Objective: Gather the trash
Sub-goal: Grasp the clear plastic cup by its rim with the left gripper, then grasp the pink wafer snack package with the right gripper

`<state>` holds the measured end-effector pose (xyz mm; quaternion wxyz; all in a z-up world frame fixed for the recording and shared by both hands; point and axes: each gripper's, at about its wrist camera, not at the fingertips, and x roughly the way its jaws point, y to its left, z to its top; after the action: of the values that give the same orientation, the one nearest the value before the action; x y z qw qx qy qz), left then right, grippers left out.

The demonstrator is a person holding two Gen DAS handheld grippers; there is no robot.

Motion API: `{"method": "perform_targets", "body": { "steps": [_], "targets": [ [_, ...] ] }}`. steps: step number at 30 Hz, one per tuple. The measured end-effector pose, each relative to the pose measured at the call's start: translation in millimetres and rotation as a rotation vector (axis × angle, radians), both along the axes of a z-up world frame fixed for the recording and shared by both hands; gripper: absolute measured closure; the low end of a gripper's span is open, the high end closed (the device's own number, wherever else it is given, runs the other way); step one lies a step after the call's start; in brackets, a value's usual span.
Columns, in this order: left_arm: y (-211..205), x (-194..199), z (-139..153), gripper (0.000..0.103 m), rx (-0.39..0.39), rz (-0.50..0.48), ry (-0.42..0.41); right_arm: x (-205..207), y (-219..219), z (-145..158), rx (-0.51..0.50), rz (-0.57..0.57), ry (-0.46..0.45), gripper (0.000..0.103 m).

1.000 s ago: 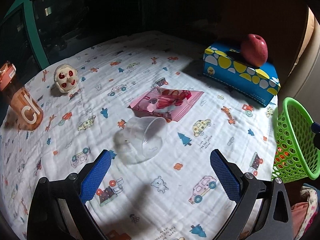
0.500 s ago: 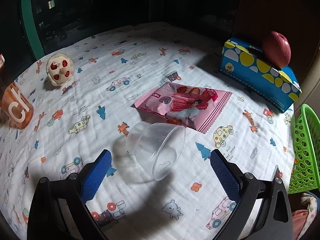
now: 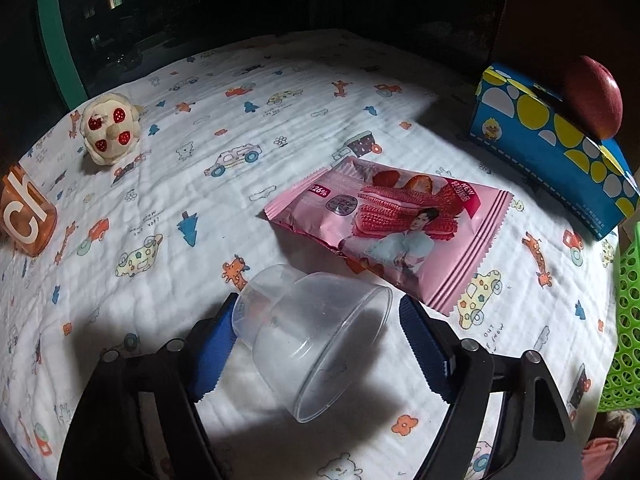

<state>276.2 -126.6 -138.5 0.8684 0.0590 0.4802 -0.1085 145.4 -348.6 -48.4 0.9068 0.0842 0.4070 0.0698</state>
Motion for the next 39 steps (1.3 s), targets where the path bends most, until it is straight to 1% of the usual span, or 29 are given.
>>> {"method": "perform_targets", "body": {
  "steps": [2, 4, 6, 11, 15, 21, 25, 27, 30, 33, 36, 39],
  "targets": [
    [2, 1, -2, 0.035, -0.009, 0.0, 0.002, 3, 2, -1, -0.001, 0.005, 0.003, 0.018],
    [5, -2, 0, 0.035, -0.019, -0.003, -0.004, 6, 5, -2, -0.007, 0.013, 0.005, 0.018],
    [8, -5, 3, 0.035, -0.012, -0.005, -0.019, 10, 8, -3, -0.009, 0.024, 0.007, 0.018],
    [23, -12, 14, 0.035, -0.019, 0.007, -0.028, 23, 21, -2, -0.027, 0.065, 0.004, 0.018],
    [42, -18, 26, 0.035, -0.014, 0.028, -0.043, 42, 35, 0, -0.03, 0.115, 0.008, 0.018],
    [76, -24, 43, 0.035, -0.027, 0.079, -0.061, 78, 69, 5, -0.061, 0.219, 0.018, 0.018],
    [94, -27, 50, 0.035, -0.033, 0.106, -0.073, 108, 96, 3, -0.122, 0.288, 0.029, 0.018],
    [102, -28, 51, 0.035, -0.036, 0.119, -0.075, 120, 106, 0, -0.135, 0.317, 0.041, 0.018],
    [112, -30, 51, 0.035, -0.046, 0.138, -0.073, 139, 123, -7, -0.162, 0.356, 0.072, 0.018],
    [119, -30, 50, 0.035, -0.057, 0.152, -0.067, 152, 139, -19, -0.213, 0.392, 0.098, 0.018],
    [124, -30, 50, 0.035, -0.067, 0.161, -0.065, 163, 151, -31, -0.27, 0.408, 0.123, 0.018],
    [128, -31, 49, 0.035, -0.073, 0.166, -0.064, 172, 155, -41, -0.304, 0.41, 0.147, 0.018]
  ]
}}
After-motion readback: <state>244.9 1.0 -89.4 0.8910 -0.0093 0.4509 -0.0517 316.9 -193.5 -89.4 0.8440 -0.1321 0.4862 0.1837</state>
